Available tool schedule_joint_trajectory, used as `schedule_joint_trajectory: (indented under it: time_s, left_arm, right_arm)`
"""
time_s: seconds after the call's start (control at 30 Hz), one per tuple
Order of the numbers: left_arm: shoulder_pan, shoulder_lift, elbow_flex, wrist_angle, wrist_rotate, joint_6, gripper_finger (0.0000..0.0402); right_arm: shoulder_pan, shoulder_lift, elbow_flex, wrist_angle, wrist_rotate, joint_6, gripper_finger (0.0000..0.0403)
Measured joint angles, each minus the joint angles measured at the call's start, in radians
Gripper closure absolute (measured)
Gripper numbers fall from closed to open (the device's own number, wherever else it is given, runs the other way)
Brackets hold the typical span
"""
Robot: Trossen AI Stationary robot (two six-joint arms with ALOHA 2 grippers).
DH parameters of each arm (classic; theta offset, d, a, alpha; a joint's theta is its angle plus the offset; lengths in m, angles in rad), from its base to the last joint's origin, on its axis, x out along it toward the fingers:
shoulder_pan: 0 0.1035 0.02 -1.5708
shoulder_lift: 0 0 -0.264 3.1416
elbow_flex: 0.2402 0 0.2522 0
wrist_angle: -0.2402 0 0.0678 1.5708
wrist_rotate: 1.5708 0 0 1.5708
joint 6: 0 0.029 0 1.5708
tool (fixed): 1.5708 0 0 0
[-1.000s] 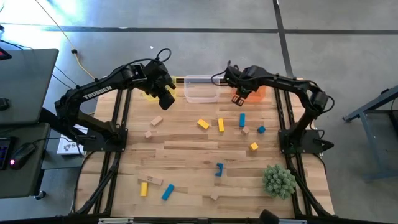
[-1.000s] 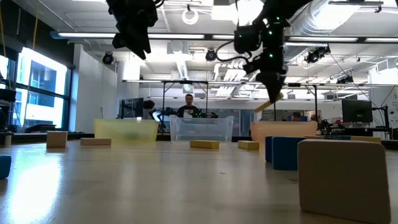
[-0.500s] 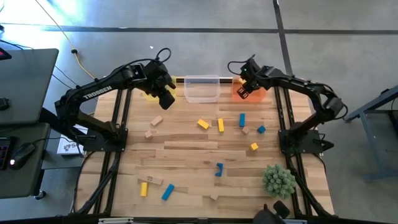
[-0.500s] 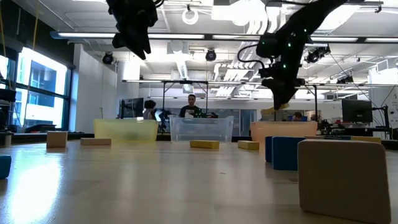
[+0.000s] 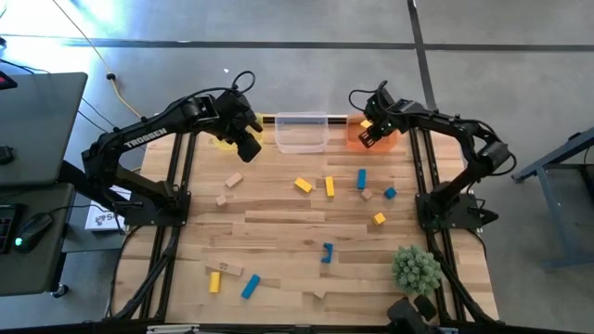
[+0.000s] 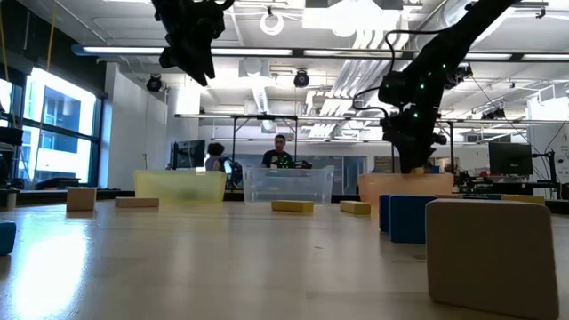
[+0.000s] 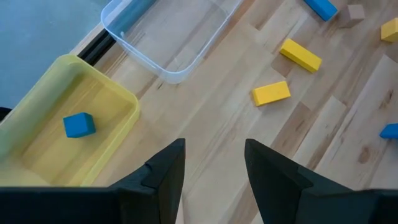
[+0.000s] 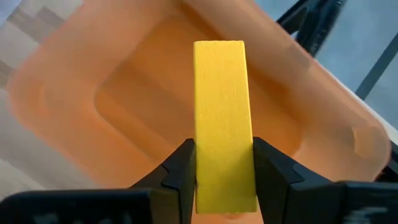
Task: Sort & place blocks by color
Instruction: Put the yellow block into the orange bin
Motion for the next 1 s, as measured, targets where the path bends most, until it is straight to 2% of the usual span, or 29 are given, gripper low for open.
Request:
schedule_joint_trajectory:
  time_s: [0.23,0.7,1.0]
  left_arm:
    - [-0.001,0.0,0.0,0.0,-0.034,0.0,0.0245]
    - [-0.002,0.0,0.0,-0.011,-0.048,-0.03,0.0245]
    - [0.023,0.0,0.0,-0.02,-0.075,-0.123,0.0245]
  right_arm:
    - [-0.03,0.0,0.0,-0.004,-0.001,0.018,0.026]
    - [-0.03,0.0,0.002,-0.005,-0.004,0.018,0.0252]
    - [-0.03,0.0,0.094,-0.063,-0.049,0.017,0.0251]
